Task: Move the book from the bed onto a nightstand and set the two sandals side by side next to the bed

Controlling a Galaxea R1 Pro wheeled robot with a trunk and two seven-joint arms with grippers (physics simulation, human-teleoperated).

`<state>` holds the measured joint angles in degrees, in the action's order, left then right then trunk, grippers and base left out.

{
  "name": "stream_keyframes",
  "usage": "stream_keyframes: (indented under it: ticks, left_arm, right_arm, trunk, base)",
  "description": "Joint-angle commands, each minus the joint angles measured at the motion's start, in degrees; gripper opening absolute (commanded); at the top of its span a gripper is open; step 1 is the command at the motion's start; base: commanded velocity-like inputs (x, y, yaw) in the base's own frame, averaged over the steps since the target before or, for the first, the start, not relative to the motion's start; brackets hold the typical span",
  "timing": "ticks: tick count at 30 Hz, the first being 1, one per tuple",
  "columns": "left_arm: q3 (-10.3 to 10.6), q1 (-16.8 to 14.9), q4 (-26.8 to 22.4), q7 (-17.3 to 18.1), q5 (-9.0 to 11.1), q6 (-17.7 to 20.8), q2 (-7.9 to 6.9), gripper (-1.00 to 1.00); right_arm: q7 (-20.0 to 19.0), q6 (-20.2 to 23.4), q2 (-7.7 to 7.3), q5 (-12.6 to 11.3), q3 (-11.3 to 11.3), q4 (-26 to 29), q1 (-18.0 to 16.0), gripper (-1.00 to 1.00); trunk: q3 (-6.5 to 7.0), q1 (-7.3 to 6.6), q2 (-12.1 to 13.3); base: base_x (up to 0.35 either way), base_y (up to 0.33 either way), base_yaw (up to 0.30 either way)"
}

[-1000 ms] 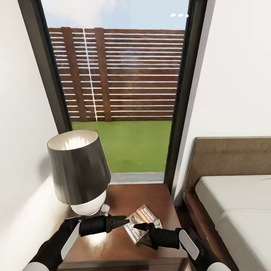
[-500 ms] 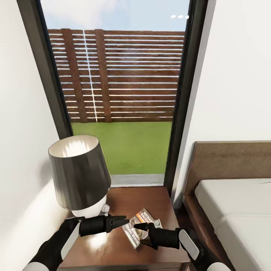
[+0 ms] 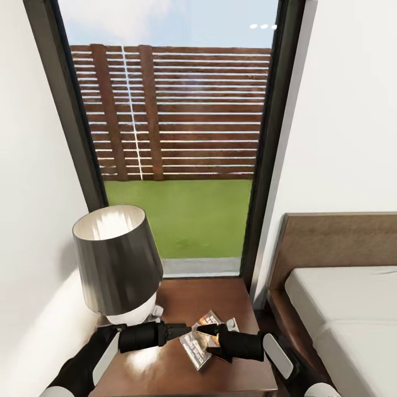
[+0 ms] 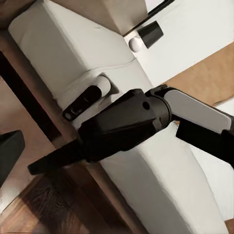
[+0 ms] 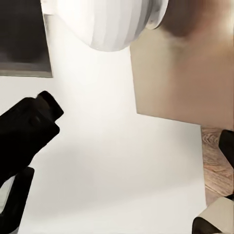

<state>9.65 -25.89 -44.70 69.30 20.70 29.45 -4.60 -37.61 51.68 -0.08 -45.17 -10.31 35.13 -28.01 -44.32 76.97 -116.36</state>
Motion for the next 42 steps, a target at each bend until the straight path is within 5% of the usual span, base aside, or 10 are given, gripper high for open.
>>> stream_keyframes:
  ticks: [1,3,4,8,14,20,25,31,35,42]
  left_arm:
    - [0.3,0.0,0.1,-1.2,0.5,0.6,-0.03,1.00]
    - [0.3,0.0,0.5,-3.6,0.5,0.4,0.03,1.00]
    - [0.4,0.0,1.6,-6.7,0.5,-0.3,0.29,1.00]
    - [0.5,0.0,7.4,-11.5,0.4,-4.3,1.64,1.00]
    - [1.3,-0.1,20.1,-13.8,-2.2,-15.4,3.10,1.00]
    - [1.5,0.0,26.6,-14.0,-3.3,-20.2,3.19,1.00]
    - [1.5,0.0,30.9,-15.5,-3.4,-24.4,3.20,1.00]
    - [1.7,0.0,32.6,-19.7,-3.5,-26.6,3.27,1.00]
    - [1.8,0.0,34.0,-21.0,-3.6,-27.5,3.34,1.00]
    - [2.1,0.1,40.1,-22.7,-3.6,-32.8,3.48,1.00]
  right_arm:
    - [-0.3,0.1,-0.70,0.3,0.0,0.6,0.0,1.00]
    - [-0.3,0.1,-2.78,0.4,-0.1,1.2,0.0,1.00]
    - [-0.3,0.0,-5.30,0.5,-0.1,1.5,0.1,1.00]
    - [-0.3,-2.3,-8.76,0.8,-0.1,1.6,0.3,1.00]
    - [-1.2,-13.5,-12.03,9.8,-0.1,0.8,0.6,1.00]
    - [-7.7,-19.9,-13.14,13.0,-0.1,-6.1,0.8,1.00]
    - [-9.0,-25.9,-13.33,13.9,-0.1,-12.1,0.8,1.00]
    - [-9.1,-28.4,-13.44,20.8,-0.1,-16.4,0.8,1.00]
    - [-9.1,-37.7,-13.35,27.1,-0.1,-22.9,0.8,1.00]
    - [-9.1,-43.0,-12.98,29.4,-0.1,-30.0,0.8,1.00]
  trunk:
    - [0.13,-0.23,0.4]
    - [0.49,-0.67,1.2]
    - [0.67,-0.89,1.6]
    - [1.38,-1.77,3.2]
    - [2.46,-3.09,5.6]
    - [3.54,-4.41,8.0]
    - [4.44,-5.51,10.0]
    - [5.51,-6.82,12.4]
    - [6.23,-7.70,14.0]
    - [7.49,-9.24,16.8]
  base:
    - [0.000,0.000,0.000]
    - [0.000,0.000,0.000]
    - [0.000,0.000,0.000]
    - [0.000,0.000,0.000]
    - [0.000,0.000,0.000]
    - [0.000,0.000,0.000]
    - [0.000,0.000,0.000]
    - [0.000,0.000,0.000]
    - [0.000,0.000,0.000]
    - [0.000,0.000,0.000]
